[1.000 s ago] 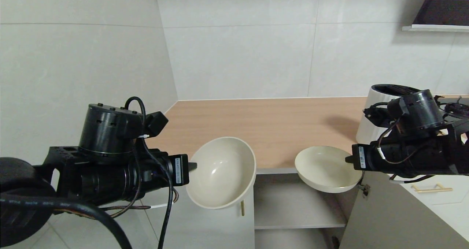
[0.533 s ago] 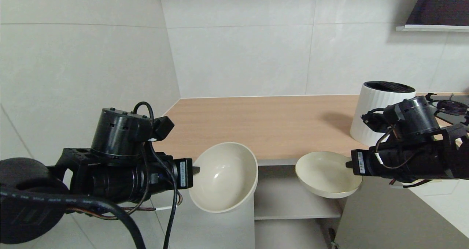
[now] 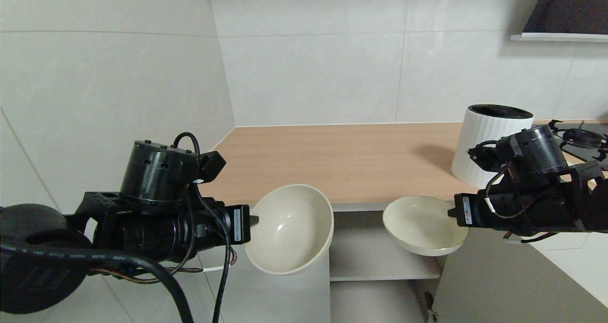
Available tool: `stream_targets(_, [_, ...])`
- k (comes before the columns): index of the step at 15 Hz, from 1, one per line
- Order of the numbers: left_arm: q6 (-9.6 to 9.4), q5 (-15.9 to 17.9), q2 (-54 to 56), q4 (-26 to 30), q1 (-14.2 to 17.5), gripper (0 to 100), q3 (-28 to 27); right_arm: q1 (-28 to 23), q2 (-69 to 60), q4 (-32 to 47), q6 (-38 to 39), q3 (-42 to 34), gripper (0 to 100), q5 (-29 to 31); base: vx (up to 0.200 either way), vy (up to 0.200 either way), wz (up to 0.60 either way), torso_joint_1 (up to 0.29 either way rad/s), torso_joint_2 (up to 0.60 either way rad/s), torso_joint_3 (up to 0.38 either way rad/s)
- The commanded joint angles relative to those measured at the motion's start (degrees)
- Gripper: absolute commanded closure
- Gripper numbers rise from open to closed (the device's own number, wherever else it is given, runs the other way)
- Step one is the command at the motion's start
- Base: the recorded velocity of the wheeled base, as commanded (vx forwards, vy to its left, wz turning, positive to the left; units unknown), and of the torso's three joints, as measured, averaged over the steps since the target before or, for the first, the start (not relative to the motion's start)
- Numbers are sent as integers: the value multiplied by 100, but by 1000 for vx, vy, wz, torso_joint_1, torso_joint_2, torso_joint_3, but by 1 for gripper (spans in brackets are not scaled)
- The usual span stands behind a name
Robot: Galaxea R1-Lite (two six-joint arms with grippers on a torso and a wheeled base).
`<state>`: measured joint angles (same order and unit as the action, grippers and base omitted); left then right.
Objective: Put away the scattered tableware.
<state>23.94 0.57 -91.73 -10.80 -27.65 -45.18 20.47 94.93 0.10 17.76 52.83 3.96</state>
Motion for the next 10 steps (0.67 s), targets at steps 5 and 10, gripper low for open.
stream_targets(5, [-4, 4, -55, -1, -4, 100, -9, 10, 105, -1, -1, -19, 100, -1, 0, 0, 0, 0, 0, 0])
stream_targets(10, [-4, 4, -64, -1, -4, 100, -9, 19, 122, -106, -10, -71, 100, -1, 0, 0, 0, -127, 300, 167])
